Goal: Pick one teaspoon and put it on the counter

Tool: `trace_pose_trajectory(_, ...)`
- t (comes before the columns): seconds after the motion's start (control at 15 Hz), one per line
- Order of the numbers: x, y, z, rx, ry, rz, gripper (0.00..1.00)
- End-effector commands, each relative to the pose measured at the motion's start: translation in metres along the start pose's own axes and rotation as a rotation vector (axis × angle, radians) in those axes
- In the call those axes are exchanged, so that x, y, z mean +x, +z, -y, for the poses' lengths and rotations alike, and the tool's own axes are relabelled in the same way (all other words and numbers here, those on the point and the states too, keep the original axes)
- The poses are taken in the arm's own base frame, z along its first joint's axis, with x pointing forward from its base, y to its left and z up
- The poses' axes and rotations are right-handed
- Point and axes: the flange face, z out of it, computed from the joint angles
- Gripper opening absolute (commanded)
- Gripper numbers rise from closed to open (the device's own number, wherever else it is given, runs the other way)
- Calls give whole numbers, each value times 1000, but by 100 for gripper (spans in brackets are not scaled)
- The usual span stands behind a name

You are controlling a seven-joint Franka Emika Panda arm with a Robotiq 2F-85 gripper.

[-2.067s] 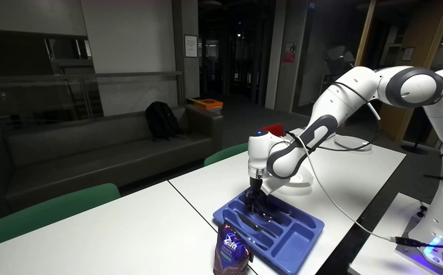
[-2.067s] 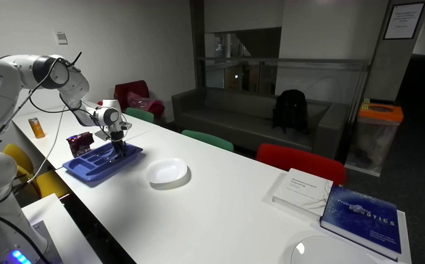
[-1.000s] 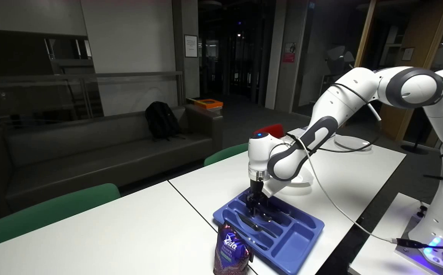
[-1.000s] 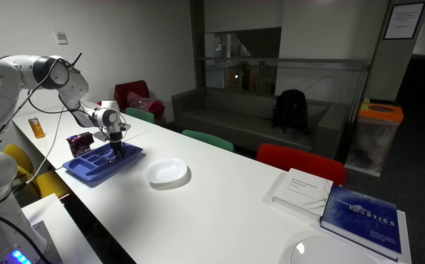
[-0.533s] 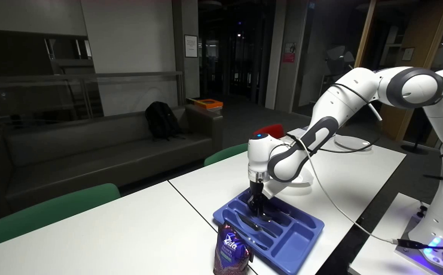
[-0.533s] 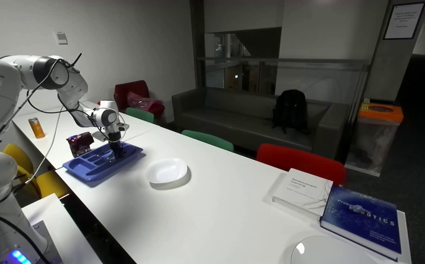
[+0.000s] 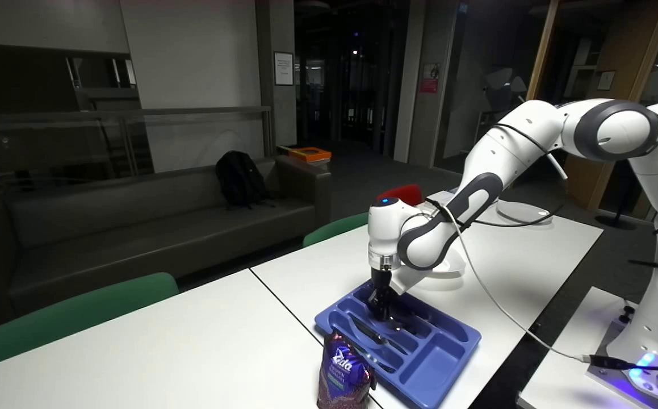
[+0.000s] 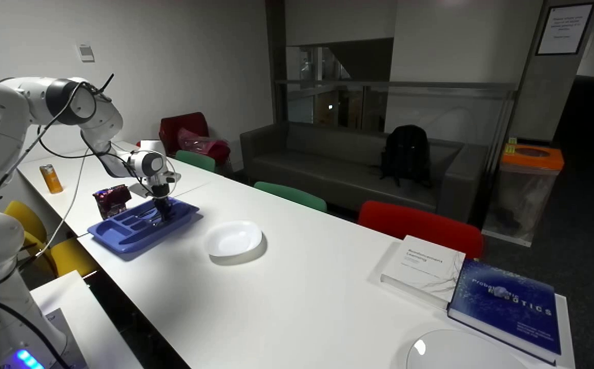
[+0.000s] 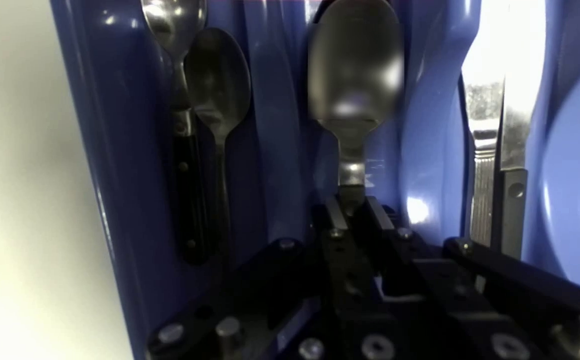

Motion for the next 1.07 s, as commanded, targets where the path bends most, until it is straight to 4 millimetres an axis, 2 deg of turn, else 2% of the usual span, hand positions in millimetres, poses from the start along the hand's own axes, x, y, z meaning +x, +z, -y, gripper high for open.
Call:
trace_pose_trajectory(0.0,-10,-33,-10,-35,16,-29,3)
trace_pose_trajectory(0.27,-17,-70,-17,-67,49,-80,3)
trace_pose_trajectory(0.6,-41,-120,-34,-124,135,-128,3)
trace_pose_trajectory(0.8,-53,-138,-50,-123,232,-146,3)
trace_pose_trajectory(1.0,-57,-146,-68,-56,399,-165,3)
